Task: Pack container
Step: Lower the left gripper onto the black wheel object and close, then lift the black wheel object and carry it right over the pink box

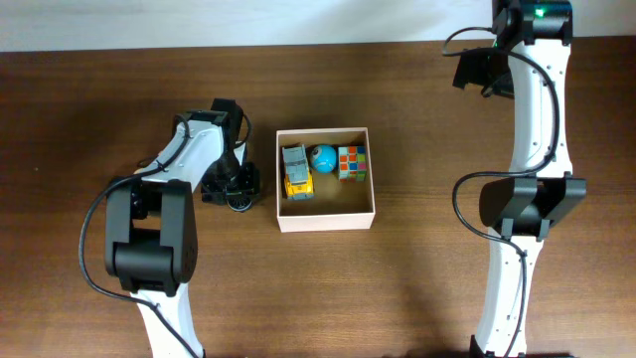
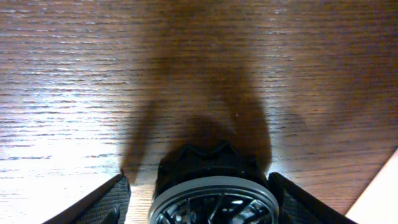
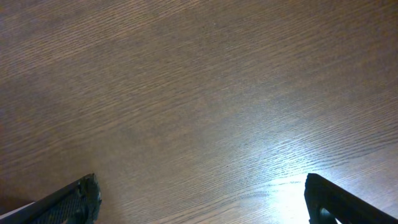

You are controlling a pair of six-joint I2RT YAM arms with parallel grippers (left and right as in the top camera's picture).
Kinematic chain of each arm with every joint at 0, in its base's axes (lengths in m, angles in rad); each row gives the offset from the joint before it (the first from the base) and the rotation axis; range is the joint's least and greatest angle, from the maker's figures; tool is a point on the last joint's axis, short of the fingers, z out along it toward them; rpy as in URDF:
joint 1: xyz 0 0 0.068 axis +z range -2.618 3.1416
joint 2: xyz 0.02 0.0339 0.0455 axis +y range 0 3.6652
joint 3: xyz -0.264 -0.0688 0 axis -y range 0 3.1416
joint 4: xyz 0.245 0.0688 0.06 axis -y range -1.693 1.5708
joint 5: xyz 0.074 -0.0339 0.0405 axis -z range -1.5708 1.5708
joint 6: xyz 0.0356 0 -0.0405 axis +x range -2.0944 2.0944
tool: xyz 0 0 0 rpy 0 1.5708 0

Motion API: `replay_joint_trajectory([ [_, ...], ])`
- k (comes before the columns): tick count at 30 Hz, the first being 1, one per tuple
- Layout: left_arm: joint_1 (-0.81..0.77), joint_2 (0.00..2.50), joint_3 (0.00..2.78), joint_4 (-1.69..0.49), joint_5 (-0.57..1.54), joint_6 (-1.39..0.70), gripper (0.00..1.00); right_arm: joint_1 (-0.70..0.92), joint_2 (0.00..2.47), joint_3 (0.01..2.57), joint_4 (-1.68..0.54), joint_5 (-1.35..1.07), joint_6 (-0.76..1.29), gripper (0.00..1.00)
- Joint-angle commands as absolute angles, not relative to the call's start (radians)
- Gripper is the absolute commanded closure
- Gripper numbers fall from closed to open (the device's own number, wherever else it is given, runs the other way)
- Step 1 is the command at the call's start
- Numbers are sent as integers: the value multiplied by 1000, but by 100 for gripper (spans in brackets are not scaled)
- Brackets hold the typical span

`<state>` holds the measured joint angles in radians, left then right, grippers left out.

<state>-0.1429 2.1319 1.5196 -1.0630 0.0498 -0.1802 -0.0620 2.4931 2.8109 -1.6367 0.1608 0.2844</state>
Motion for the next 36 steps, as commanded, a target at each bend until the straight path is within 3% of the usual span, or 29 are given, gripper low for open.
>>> replay_joint_trajectory([
  [1,-142,2138,1532,-1069,71,-179,30,-59,2509,2815,-1634,177,290,1],
  [11,-142,2138,1533,-1076,72,-179,40,-59,2509,2815,-1634,177,290,1],
  [36,-142,2137,1635,-1155,71,-178,46,-59,2509,2815,-1634,177,290,1],
])
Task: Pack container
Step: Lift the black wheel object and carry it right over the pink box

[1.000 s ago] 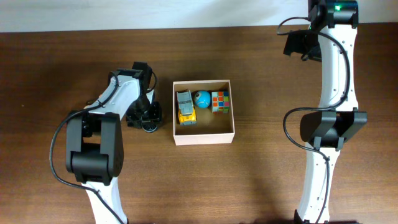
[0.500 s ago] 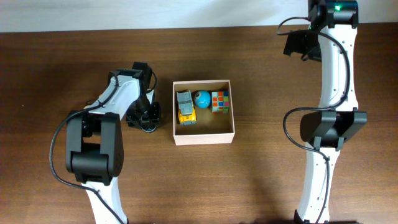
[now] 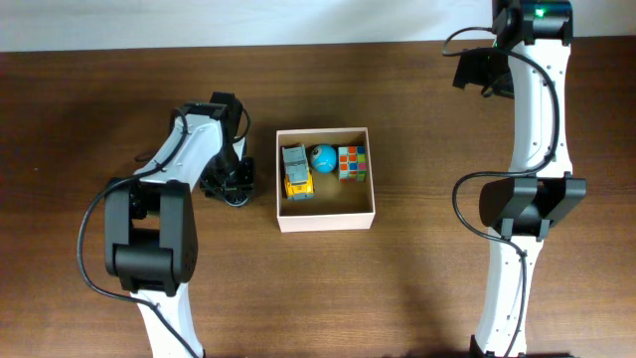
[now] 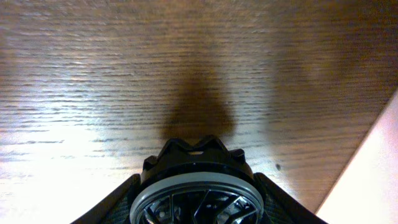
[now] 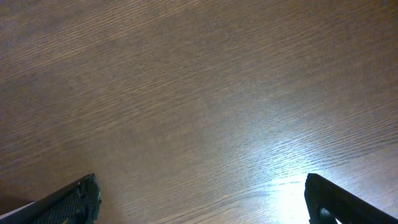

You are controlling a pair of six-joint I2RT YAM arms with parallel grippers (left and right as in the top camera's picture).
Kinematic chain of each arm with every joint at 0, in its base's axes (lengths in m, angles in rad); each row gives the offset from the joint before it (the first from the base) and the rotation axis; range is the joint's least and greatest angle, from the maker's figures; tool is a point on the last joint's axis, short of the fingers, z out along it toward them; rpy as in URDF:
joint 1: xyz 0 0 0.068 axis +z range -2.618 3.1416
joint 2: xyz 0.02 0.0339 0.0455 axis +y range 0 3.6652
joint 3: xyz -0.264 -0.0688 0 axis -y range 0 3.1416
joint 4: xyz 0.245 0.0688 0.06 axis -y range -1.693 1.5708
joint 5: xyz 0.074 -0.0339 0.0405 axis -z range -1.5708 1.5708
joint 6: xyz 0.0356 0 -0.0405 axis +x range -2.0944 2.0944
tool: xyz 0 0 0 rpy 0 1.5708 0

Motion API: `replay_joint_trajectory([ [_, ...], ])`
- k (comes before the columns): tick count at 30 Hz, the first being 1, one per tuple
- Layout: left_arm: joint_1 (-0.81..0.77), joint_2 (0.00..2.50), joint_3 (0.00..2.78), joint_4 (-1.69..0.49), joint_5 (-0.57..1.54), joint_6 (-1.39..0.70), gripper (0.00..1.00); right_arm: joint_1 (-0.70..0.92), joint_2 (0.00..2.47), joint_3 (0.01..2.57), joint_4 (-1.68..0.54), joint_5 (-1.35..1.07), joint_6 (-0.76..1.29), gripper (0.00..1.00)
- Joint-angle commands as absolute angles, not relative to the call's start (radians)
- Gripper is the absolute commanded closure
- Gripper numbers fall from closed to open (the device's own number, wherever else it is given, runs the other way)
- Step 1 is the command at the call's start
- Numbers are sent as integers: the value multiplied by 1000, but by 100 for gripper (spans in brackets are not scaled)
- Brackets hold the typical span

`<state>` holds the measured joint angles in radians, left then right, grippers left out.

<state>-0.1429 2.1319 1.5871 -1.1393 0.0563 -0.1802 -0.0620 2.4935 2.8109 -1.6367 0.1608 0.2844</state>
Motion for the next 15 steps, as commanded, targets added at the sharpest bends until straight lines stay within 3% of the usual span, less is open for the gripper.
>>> replay_joint_trajectory([
  [1,-142,2137,1653,-1169,71,-178,46,-59,2509,2815,-1634,177,290,1],
  [15,-152,2137,2065,-1364,71,-178,53,-59,2509,2815,-1634,177,290,1],
])
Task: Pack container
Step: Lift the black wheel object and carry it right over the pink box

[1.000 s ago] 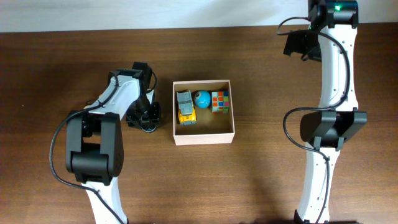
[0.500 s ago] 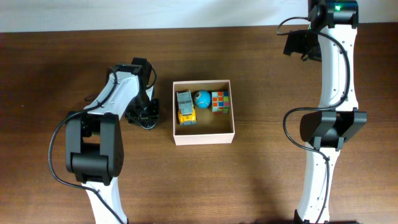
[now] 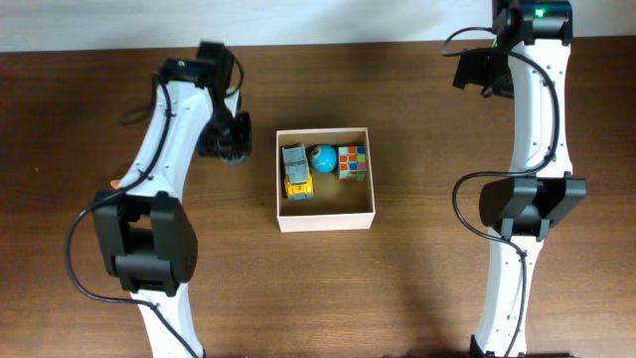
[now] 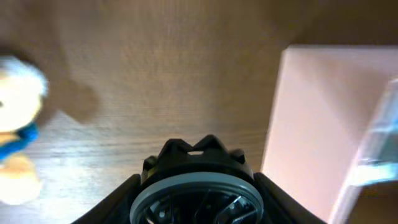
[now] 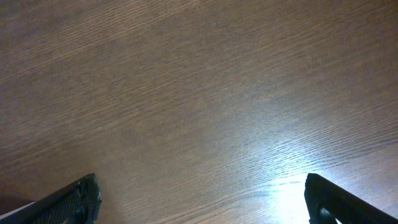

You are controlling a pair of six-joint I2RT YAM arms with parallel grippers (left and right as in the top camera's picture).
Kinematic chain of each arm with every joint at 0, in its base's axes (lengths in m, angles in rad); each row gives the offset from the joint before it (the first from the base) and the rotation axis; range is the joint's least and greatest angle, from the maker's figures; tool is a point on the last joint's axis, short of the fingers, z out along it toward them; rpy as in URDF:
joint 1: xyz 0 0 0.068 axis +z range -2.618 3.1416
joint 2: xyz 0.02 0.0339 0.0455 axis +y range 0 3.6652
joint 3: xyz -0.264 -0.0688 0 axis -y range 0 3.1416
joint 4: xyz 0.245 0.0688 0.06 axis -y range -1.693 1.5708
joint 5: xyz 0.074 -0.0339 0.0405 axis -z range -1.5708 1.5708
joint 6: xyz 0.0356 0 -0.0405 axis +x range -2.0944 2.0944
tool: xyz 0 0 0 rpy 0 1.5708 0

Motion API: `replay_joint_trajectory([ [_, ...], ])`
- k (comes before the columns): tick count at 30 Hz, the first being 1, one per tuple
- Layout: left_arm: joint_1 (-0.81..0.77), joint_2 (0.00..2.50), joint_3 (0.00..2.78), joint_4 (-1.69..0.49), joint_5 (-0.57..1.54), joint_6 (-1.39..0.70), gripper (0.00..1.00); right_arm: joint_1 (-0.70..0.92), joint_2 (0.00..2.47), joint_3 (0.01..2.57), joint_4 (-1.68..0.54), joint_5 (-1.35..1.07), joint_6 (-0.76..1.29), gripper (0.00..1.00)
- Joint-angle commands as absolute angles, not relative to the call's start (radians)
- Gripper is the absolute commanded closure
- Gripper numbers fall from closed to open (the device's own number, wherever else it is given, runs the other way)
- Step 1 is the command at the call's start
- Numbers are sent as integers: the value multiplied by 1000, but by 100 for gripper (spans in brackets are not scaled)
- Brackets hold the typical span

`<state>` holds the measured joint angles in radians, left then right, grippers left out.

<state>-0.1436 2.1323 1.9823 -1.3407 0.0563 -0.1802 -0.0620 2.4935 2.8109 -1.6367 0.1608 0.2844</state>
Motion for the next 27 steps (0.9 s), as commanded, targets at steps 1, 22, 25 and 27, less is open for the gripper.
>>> replay_joint_trajectory([
  [1,-158,2137,2097,-1377,70,-178,53,-59,2509,2815,-1634,177,290,1],
  [22,-546,2138,2269,-1410,-14,-178,52,-59,2509,2815,-1634,177,290,1],
  [25,-596,2140,2269,-1403,-51,-178,52,-59,2509,2815,-1634,177,290,1],
  [27,-622,2145,2269,-1398,-62,-178,52,-59,2509,2815,-1634,177,290,1],
])
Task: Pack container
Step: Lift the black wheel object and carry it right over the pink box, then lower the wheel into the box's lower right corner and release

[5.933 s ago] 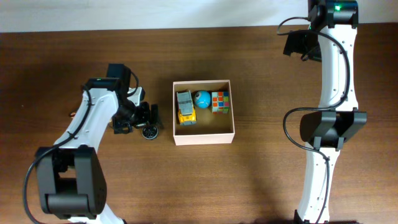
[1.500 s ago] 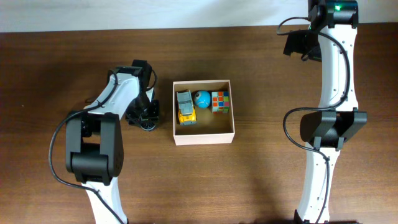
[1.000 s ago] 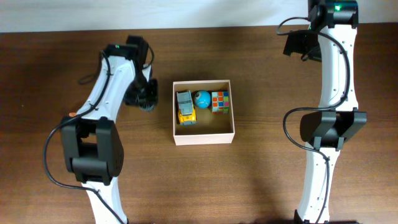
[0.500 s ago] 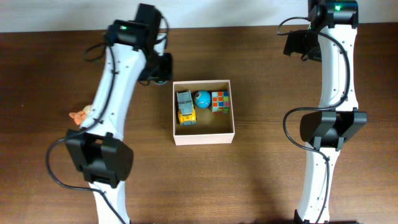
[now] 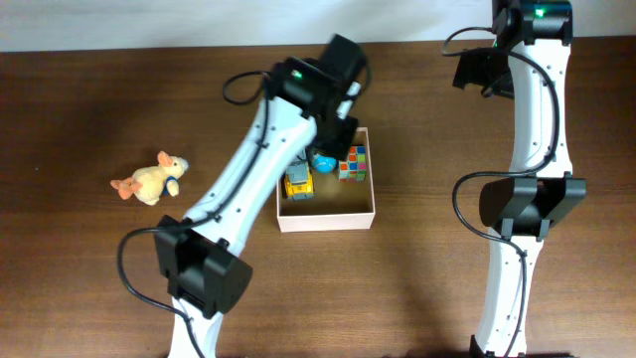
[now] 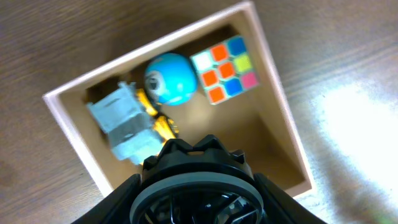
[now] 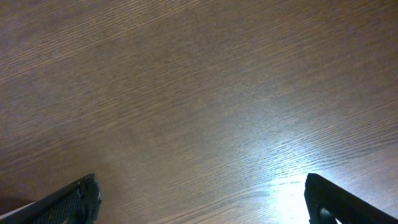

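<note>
The open pale cardboard box point(image 5: 326, 221) sits mid-table and holds a grey-and-yellow toy truck point(image 6: 127, 124), a blue ball point(image 6: 168, 79) and a colour cube point(image 6: 225, 68). My left gripper point(image 6: 199, 202) hangs above the box's inside, shut on a black toy wheel point(image 6: 199, 177) that fills the bottom of the left wrist view. From overhead, the left gripper point(image 5: 335, 132) is over the box's back edge. A tan plush animal point(image 5: 149, 179) lies on the table far to the left. My right gripper point(image 7: 199, 202) is open over bare wood, nothing between its fingers.
The table is dark brown wood point(image 5: 447, 278). The right arm point(image 5: 532, 149) stands along the right side, its gripper point(image 5: 484, 70) at the back edge. The left arm point(image 5: 248, 189) stretches diagonally from the front left to the box.
My left gripper, still shut on the black wheel, was left of the box and now hangs over its inside. The plush animal now shows on the table at left. The right arm is unchanged.
First my left gripper stood open round the black wheel on the table left of the box. Then it was shut on the wheel. Then it held the wheel farther back beside the box, and now it holds it over the box. The right gripper stayed open and still.
</note>
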You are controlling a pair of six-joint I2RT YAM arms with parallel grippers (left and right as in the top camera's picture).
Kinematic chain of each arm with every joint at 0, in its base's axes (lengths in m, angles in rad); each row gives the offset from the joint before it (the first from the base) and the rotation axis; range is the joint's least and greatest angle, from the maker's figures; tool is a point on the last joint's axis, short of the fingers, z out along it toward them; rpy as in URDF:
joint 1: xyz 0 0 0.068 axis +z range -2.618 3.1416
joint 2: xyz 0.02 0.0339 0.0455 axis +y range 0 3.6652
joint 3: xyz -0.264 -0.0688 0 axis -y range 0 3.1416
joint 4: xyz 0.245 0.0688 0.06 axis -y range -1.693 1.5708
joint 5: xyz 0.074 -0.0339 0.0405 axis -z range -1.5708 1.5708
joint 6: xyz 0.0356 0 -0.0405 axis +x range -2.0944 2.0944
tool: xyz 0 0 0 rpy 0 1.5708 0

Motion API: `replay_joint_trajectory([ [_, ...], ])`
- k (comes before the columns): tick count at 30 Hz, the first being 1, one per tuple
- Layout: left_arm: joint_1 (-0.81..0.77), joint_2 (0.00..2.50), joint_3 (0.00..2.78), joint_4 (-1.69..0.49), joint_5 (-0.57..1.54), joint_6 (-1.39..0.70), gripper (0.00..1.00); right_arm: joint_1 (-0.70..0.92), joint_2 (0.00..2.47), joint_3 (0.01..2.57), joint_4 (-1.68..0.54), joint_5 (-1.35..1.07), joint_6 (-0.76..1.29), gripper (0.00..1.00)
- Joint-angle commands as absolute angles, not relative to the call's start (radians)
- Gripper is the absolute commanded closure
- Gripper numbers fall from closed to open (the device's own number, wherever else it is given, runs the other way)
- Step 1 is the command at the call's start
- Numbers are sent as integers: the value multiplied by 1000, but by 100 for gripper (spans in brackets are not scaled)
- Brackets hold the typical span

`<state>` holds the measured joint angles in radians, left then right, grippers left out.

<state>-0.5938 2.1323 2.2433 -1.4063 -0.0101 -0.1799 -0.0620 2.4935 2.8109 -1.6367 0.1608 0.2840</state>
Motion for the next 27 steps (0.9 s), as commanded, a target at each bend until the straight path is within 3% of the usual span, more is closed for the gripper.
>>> replay_joint_trajectory([
  [1,-629,2148,2269,-1396,-61,-178,52,-59,2509,2815,-1634,177,290,1],
  [27,-661,2358,2269,-1436,-18,-178,52,-59,2509,2815,-1634,177,290,1],
])
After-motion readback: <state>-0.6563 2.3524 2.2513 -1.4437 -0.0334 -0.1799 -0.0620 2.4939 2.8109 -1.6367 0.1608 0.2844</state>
